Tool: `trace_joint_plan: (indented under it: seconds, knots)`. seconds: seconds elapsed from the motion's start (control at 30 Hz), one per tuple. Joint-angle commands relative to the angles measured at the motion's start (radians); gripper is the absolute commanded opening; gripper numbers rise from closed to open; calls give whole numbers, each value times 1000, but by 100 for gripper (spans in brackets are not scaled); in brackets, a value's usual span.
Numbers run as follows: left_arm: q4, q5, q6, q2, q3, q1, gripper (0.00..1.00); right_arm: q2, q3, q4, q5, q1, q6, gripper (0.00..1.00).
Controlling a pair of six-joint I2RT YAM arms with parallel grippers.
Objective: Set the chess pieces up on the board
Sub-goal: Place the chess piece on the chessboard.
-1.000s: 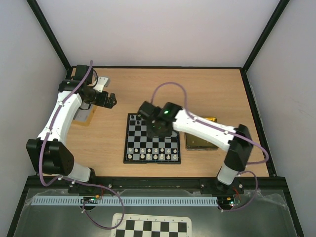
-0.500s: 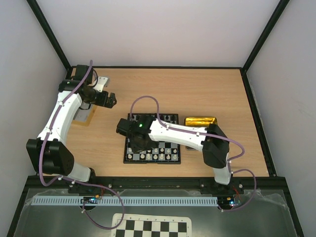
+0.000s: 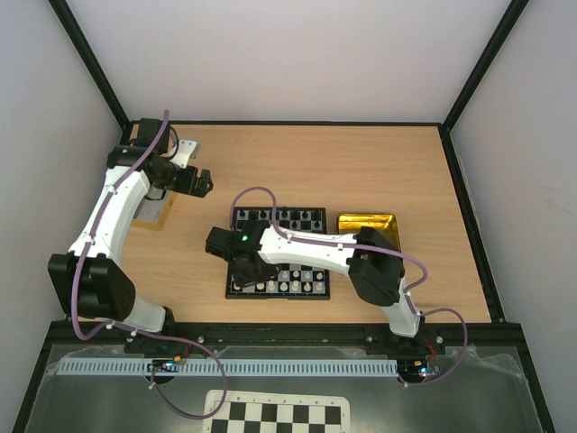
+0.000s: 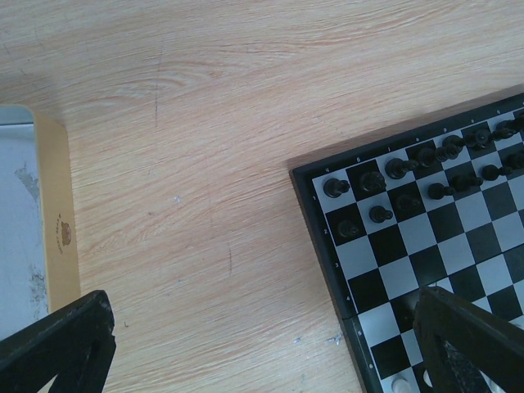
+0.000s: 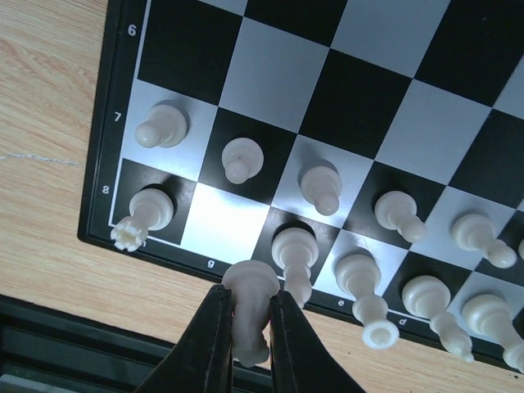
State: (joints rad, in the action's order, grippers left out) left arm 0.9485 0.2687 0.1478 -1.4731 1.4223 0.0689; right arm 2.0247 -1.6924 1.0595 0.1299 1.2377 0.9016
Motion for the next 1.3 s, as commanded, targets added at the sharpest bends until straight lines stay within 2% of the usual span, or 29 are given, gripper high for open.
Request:
trace_joint_plan:
  seconds: [0.0, 0.7, 1.27]
  knots:
    - [0, -6, -11, 16, 8, 3, 99, 38, -50, 1, 0, 8, -16, 9]
    - [-6, 1, -11, 25, -6, 3, 99, 102, -96, 5, 43, 26, -32, 9]
    - [-9, 0, -11, 41, -16, 3, 99, 127, -119, 33, 8, 26, -12, 9]
